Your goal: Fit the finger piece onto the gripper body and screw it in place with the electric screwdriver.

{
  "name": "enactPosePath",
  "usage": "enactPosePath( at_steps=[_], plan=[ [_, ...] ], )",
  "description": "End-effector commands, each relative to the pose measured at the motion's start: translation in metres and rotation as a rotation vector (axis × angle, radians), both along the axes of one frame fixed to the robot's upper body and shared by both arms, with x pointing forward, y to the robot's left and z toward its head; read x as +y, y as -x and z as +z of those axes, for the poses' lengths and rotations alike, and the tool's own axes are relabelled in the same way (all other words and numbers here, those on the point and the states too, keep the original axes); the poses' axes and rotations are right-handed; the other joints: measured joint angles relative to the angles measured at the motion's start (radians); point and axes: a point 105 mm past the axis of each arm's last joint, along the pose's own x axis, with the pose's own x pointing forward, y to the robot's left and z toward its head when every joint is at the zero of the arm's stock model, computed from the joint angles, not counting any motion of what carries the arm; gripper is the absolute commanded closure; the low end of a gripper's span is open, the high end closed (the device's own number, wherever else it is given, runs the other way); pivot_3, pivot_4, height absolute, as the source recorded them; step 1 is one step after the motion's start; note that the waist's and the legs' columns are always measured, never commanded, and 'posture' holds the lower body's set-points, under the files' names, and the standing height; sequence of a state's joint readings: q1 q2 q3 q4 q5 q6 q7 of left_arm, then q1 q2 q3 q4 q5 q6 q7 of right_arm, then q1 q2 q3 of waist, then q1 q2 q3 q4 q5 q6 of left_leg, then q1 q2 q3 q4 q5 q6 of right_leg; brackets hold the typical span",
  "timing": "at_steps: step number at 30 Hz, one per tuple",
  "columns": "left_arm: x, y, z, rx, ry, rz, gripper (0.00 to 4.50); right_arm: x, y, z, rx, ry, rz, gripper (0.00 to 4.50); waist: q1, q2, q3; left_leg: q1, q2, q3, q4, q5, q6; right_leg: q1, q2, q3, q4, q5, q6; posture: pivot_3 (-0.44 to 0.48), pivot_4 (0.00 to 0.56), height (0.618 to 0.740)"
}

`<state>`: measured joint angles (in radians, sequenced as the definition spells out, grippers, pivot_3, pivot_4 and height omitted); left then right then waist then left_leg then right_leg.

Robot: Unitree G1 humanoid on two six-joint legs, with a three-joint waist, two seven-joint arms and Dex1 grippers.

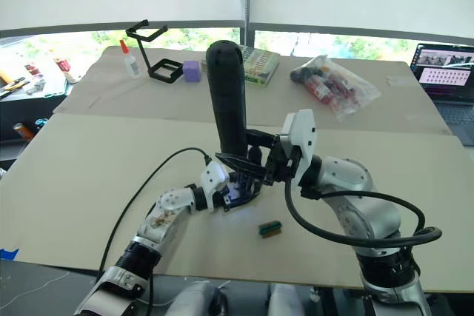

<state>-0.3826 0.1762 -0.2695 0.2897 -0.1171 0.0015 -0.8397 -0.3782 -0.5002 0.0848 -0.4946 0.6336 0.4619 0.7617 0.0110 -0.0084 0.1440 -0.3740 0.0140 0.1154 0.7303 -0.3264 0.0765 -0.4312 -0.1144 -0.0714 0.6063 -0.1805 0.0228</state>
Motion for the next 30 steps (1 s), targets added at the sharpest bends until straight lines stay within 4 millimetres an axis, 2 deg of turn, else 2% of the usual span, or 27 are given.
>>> enactPosePath(
  at_steps=[1,11,18,25,30],
  plan=[
    [-0.003,0.009,-0.014,0.046,-0.032,-0.031,1.96,0.001,-0.002,-0.039,0.174,0.095,-0.011,2.57,0.0,-0.001,-0.001,0.0,0.0,0.0,0.0,0.0,0.0,0.0,0.0,0.0,0.0,0.0,0.0,0.0,0.15,0.74],
    [-0.003,0.01,-0.014,0.048,-0.03,-0.034,1.96,0.002,-0.003,-0.04,0.158,0.091,-0.031,2.57,0.0,-0.002,-0.006,0.004,0.0,-0.001,-0.004,-0.001,0.0,0.004,-0.001,0.0,-0.006,0.0,0.0,0.0,0.15,0.74],
    [-0.003,0.01,-0.014,0.05,-0.028,-0.035,1.96,-0.002,-0.005,-0.033,0.126,0.088,-0.036,2.57,0.0,-0.003,-0.008,0.005,0.001,-0.001,-0.007,-0.001,0.0,0.006,-0.001,-0.001,-0.01,0.0,0.0,0.0,0.15,0.74],
    [-0.003,0.009,-0.014,0.053,-0.028,-0.028,1.96,-0.007,0.004,0.003,-0.001,-0.012,0.048,2.57,0.001,-0.003,-0.008,0.004,0.0,-0.001,-0.009,-0.001,0.0,0.006,-0.002,-0.002,-0.012,0.0,0.0,0.0,0.15,0.74],
    [-0.002,0.006,-0.016,0.057,-0.032,-0.011,1.96,-0.01,0.021,0.035,-0.1,-0.107,0.139,2.57,0.002,-0.003,-0.007,0.002,0.0,-0.001,-0.01,-0.001,0.0,0.003,-0.002,-0.002,-0.012,0.0,0.0,0.0,0.15,0.74]
  ],
)
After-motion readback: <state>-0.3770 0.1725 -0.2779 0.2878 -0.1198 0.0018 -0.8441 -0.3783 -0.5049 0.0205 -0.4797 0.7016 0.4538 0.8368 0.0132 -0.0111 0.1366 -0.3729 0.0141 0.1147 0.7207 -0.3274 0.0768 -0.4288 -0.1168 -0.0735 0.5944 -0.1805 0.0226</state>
